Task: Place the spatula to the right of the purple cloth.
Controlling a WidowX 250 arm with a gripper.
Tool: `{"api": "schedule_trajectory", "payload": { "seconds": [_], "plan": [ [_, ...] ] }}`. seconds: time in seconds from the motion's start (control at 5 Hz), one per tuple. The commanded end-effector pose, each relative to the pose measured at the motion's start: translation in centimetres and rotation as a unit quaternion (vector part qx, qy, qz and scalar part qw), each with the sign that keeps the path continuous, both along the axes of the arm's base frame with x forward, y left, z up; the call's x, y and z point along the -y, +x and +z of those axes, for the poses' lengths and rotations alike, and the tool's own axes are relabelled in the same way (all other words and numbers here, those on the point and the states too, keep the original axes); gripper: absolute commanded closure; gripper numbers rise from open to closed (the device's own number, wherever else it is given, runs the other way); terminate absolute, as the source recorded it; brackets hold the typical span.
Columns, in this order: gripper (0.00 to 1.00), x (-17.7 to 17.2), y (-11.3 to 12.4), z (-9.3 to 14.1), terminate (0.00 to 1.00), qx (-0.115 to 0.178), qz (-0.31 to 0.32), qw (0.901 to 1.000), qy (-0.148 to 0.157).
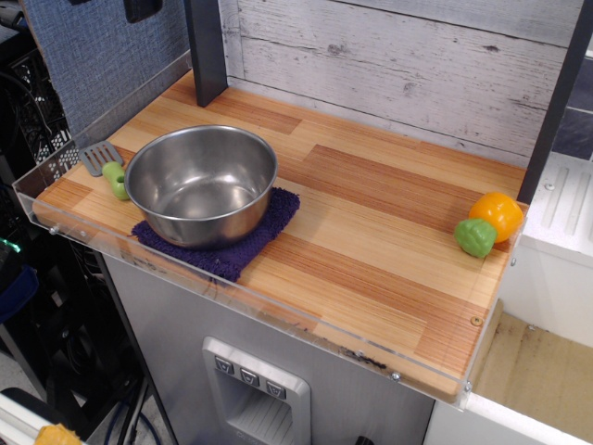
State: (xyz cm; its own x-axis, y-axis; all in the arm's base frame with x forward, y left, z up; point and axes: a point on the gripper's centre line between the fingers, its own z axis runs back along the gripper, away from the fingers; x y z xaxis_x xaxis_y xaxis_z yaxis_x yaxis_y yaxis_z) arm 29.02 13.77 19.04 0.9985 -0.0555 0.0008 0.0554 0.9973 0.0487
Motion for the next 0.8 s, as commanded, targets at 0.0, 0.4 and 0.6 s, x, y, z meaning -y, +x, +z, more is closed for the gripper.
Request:
{"api": "schedule_trajectory", "payload": {
  "seconds": [0.0, 0.4, 0.6],
  "plan": [
    [0.00, 0.0, 0.0, 0.0, 0.00, 0.000, 0.000, 1.0000, 0.000],
    [0.00, -8.6, -1.0, -2.0, 0.00, 0.008, 0.104, 0.9945, 0.004],
    [0.00, -11.5, -1.8, -2.7, 0.00, 0.006, 0.134, 0.9909, 0.016]
  ]
}}
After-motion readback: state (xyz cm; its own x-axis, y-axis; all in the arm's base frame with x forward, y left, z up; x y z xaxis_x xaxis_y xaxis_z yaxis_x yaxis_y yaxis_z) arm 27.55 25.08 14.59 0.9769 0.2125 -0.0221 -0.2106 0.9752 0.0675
